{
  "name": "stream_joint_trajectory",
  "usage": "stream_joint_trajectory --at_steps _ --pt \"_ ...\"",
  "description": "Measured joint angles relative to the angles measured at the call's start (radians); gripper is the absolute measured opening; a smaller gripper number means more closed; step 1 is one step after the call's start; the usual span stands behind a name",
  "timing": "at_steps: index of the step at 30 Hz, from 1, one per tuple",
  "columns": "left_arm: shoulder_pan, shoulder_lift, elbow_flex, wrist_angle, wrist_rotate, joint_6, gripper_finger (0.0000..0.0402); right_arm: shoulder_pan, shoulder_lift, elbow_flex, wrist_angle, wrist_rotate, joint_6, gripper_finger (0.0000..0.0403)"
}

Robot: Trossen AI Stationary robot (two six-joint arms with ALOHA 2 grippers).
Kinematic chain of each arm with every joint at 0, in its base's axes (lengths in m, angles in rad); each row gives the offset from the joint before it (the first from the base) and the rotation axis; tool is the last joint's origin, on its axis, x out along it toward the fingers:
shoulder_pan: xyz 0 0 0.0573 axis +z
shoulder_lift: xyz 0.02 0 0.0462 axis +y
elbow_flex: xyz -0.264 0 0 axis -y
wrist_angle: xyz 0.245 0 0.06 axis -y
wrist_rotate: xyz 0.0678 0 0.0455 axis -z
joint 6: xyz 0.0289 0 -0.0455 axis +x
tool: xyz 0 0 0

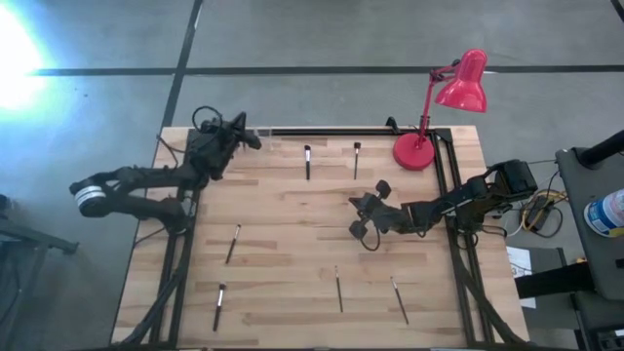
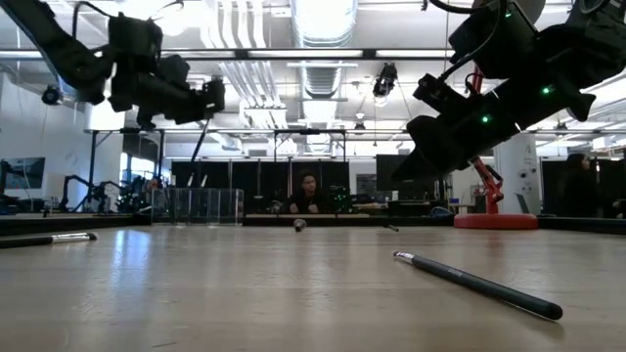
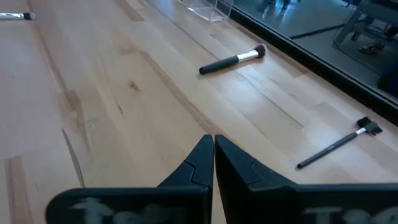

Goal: Pick & Place Makeup Brushes
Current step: Put the eyeshadow brush into the transparent organizer

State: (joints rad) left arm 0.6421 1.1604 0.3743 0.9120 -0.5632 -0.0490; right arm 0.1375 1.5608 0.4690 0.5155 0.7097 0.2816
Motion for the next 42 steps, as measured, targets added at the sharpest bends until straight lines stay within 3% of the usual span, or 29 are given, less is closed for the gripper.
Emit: stream_joint_trajectory --at_steps 13,25,42 --pt "0.094 0.265 0.135 0.033 0.003 0.051 0.0000 0.000 0.000 0.000 -0.001 0.000 -0.024 0.0008" --pt "0.168 0.337 0.133 0.143 -0.003 0.046 0.0000 0.000 0.000 0.000 -0.001 -0.001 -0.025 0.0008" --pt "0.194 0.411 0.129 0.125 -0.001 -0.019 0.0000 0.000 0.000 0.000 0.000 -0.002 -0.015 0.0008"
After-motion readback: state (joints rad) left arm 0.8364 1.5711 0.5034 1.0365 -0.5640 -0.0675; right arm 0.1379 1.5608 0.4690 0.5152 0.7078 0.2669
